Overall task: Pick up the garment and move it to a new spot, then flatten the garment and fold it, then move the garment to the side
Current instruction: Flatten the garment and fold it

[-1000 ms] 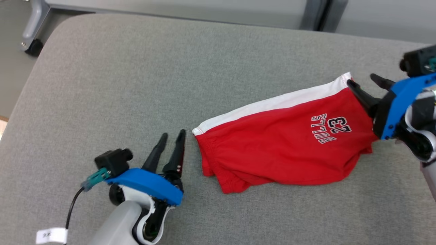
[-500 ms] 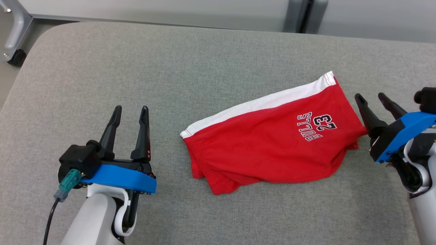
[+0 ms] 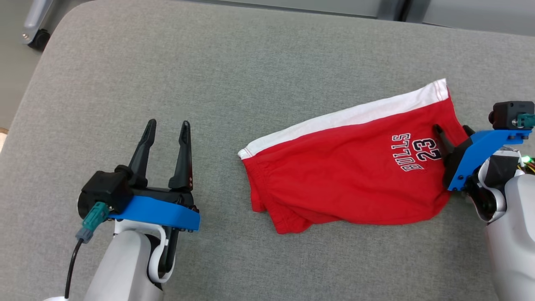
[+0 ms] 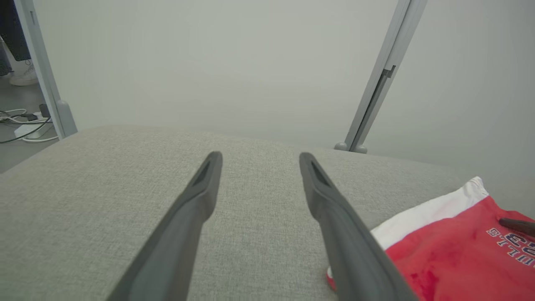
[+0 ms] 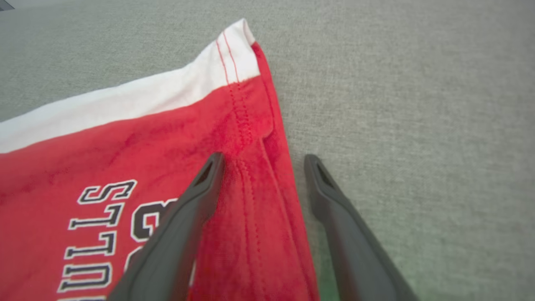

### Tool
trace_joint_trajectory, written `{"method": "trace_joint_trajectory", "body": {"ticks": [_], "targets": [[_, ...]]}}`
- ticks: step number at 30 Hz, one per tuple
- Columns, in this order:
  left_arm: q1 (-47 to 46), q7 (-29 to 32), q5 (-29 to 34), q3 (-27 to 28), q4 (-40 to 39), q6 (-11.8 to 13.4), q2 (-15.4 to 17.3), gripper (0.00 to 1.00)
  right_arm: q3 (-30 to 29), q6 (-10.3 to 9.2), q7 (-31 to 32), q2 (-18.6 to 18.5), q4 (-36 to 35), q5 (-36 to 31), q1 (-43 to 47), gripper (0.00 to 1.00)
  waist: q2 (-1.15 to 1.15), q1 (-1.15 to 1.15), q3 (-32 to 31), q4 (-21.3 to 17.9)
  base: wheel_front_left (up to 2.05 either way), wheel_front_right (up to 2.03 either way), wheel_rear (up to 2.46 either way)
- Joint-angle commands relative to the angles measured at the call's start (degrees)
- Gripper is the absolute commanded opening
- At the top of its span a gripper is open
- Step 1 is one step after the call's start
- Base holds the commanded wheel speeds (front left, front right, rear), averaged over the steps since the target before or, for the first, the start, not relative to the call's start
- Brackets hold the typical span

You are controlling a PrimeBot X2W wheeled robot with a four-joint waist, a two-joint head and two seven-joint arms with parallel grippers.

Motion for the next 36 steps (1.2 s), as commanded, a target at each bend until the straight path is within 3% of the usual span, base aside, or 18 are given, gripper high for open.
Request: {"method": "trace_joint_trajectory", "body": {"ticks": [1,4,5,6,11,17,28,36], "targets": [[-0.21,-0.23,0.34,0.01,0.22,-0.27,-0.25,1.0,-0.05,0.0,1.16,0.8,1.13,-0.54,0.15,1.0,0.0,0.0,0.13,0.27,0.0,0.0,0.0],[0.05,-0.23,0.29,0.6,0.61,-0.47,-0.55,1.0,0.2,0.04,4.11,2.57,3.24,-2.44,1.64,1.0,0.0,0.0,-0.1,0.43,0.0,0.0,0.0],[0.24,-0.23,0.28,0.77,0.77,-0.54,-0.6,1.0,1.04,0.1,4.72,3.45,3.24,-2.25,2.12,0.34,0.0,0.0,-0.27,0.36,0.0,0.0,0.0],[0.44,-0.23,0.25,0.95,0.93,-0.6,-0.59,1.0,2.03,0.2,4.53,4.16,2.67,-1.63,2.58,0.0,0.0,0.0,-0.49,0.2,0.0,0.0,0.0],[1.44,-0.23,-0.61,1.03,1.66,-0.69,-0.28,1.0,3.92,0.06,2.08,4.37,-1.95,2.02,4.97,0.0,0.0,0.0,-2.01,-1.6,0.0,0.0,0.0],[2.7,-0.24,-1.65,0.79,1.87,-0.71,1.01,1.0,1.9,0.0,-0.92,2.97,-9.09,4.78,9.01,0.0,0.0,0.0,-4.64,-4.94,0.0,0.0,0.0],[5.08,-0.24,-2.6,-0.05,1.91,-0.6,2.18,1.0,-6.71,0.01,1.77,1.43,-21.14,-0.24,16.71,0.0,0.0,0.0,-7.99,-10.03,0.0,0.0,0.0],[5.67,-0.24,-3.22,-2.08,2.21,-0.59,3.09,1.0,0.62,0.01,6.99,3.26,-29.73,-2.51,18.25,0.0,0.0,0.0,-9.4,-10.46,0.0,0.0,0.0]]}}
